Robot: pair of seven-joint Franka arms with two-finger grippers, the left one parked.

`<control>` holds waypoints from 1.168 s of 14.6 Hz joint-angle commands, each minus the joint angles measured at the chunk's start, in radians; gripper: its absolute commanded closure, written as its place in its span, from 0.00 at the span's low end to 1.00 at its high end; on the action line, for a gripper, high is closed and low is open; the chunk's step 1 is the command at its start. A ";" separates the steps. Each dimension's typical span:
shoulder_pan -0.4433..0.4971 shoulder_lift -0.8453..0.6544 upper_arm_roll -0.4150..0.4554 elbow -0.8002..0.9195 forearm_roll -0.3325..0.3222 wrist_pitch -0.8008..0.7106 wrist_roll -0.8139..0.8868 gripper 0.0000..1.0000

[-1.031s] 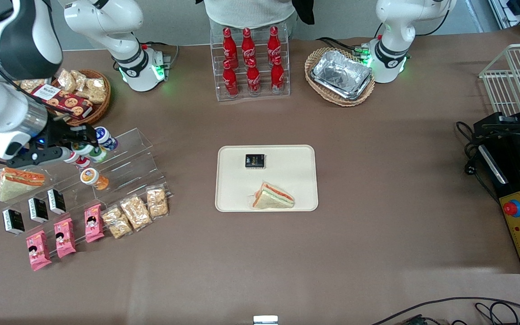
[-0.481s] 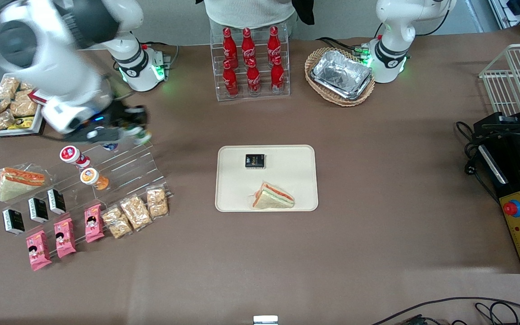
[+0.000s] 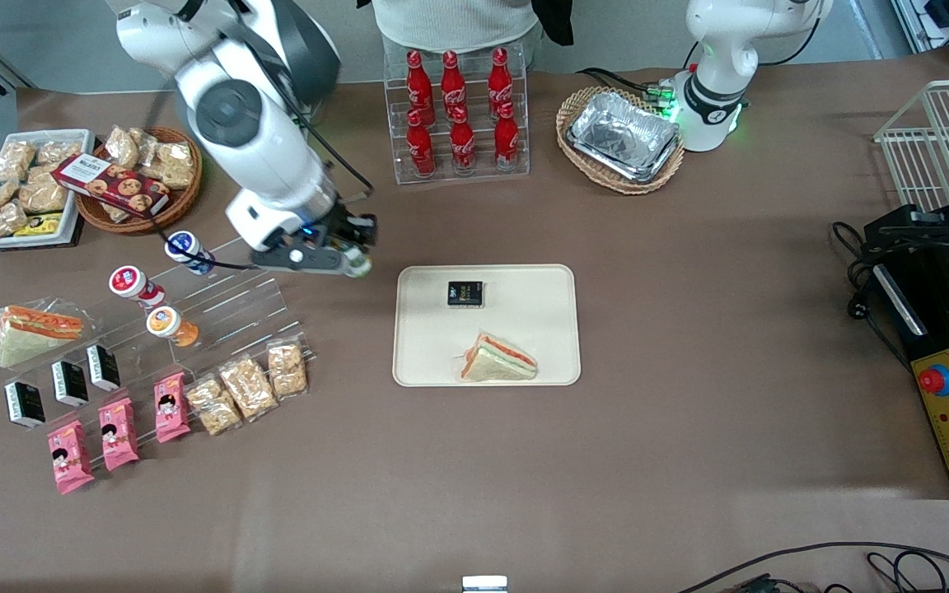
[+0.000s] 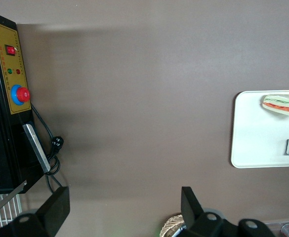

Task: Place green gum on tray
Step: 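Carry the bottle over the cream tray beside the black tissue pack, then lower the bottle onto the tray and open the right gripper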

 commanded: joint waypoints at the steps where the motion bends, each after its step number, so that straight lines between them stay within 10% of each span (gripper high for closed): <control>1: 0.019 0.025 0.012 -0.149 0.000 0.235 0.032 0.75; 6: 0.054 0.162 0.012 -0.183 -0.017 0.416 0.058 0.75; 10: 0.080 0.269 0.014 -0.181 -0.227 0.491 0.205 0.76; 17: 0.137 0.370 0.012 -0.178 -0.252 0.567 0.233 0.77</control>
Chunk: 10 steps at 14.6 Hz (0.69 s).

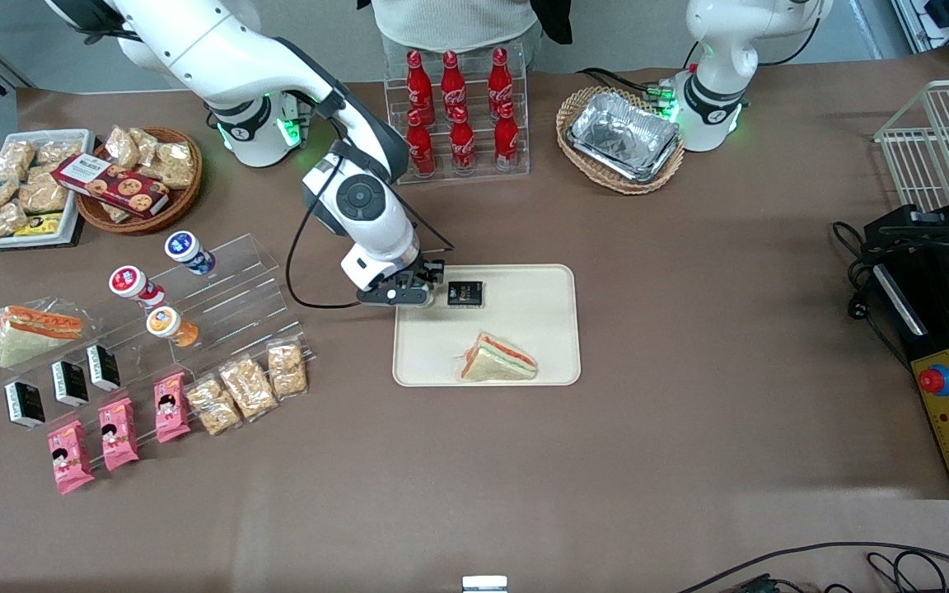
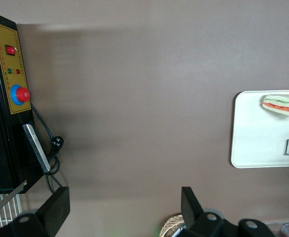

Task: Place green gum on tray

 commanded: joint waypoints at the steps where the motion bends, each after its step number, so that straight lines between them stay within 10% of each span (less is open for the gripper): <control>1: 0.006 0.039 0.000 0.016 -0.051 0.022 0.028 0.77; 9: 0.009 0.071 0.000 0.019 -0.086 0.023 0.030 0.67; 10: 0.007 0.071 -0.001 0.019 -0.086 0.022 0.030 0.32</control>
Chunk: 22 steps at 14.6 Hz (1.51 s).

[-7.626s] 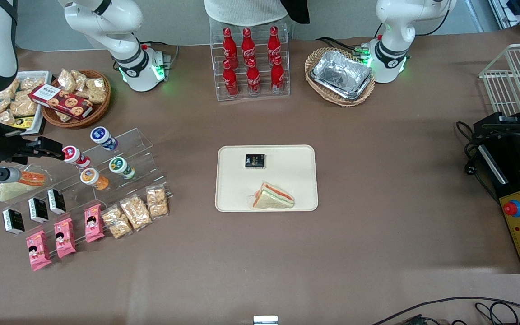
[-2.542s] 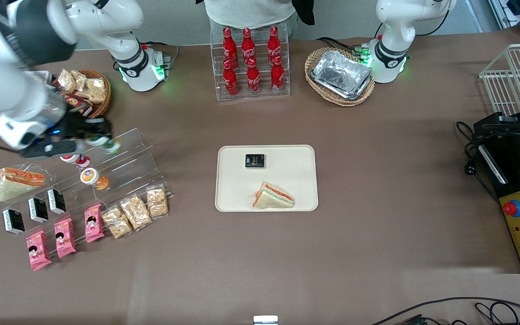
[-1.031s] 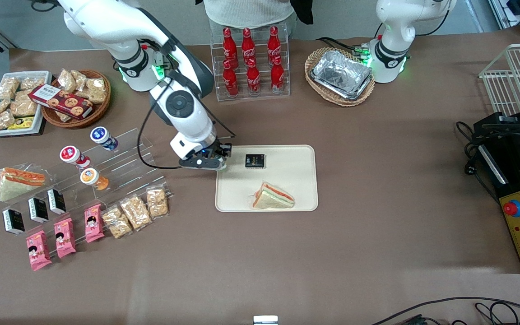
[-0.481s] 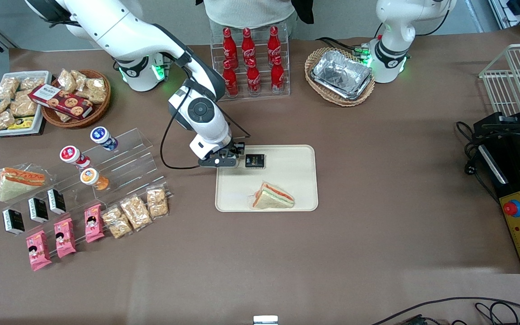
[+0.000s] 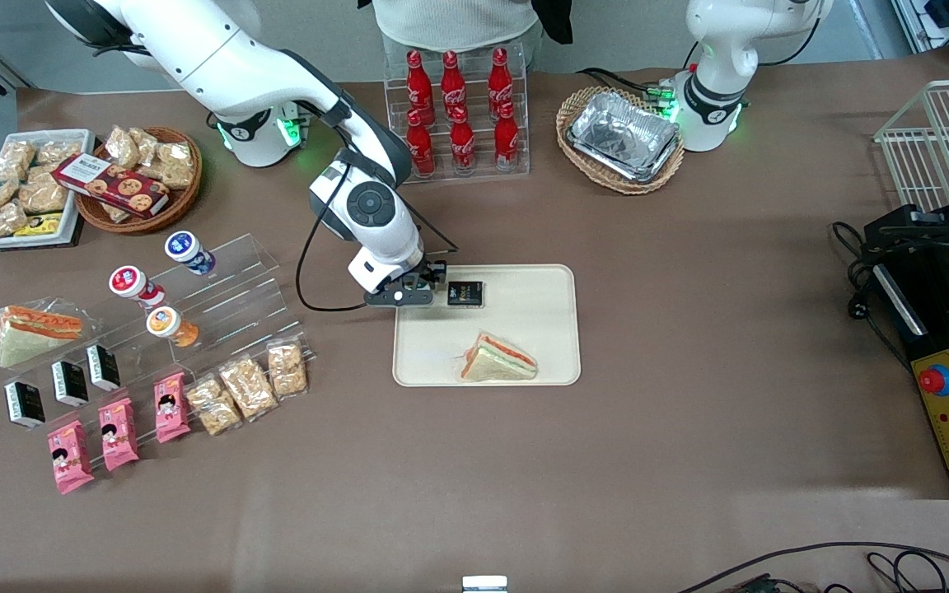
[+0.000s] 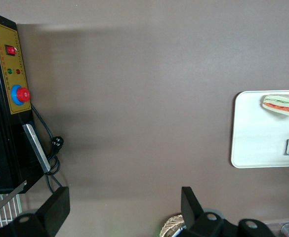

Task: Place green gum on tray

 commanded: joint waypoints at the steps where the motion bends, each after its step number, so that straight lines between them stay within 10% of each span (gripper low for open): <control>1: 0.000 0.029 -0.001 0.017 -0.037 0.014 0.027 0.08; 10: -0.049 -0.150 0.005 0.057 -0.017 -0.237 -0.021 0.01; 13: -0.075 -0.245 -0.026 0.213 0.179 -0.524 -0.208 0.01; 22: -0.104 -0.350 -0.528 0.384 0.212 -0.798 -0.852 0.01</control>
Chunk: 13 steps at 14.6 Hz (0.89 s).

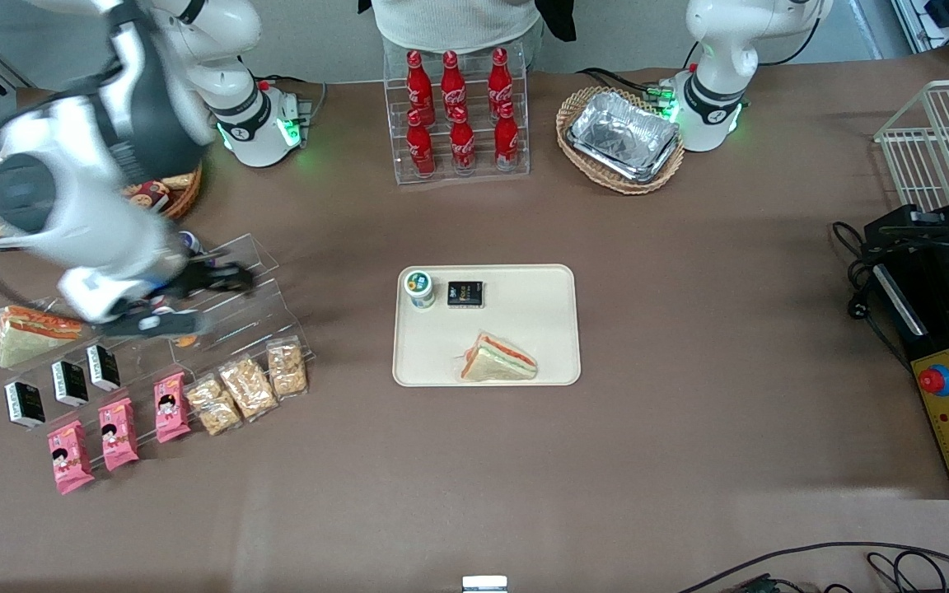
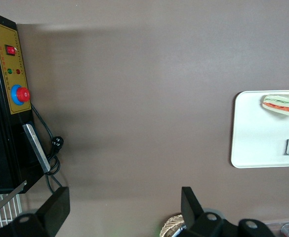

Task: Place green gum on tray

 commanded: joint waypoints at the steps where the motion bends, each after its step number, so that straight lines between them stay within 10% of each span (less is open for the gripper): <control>1: 0.009 -0.014 -0.138 0.019 0.021 -0.025 -0.197 0.01; 13: -0.023 -0.060 -0.224 0.099 0.025 -0.055 -0.228 0.00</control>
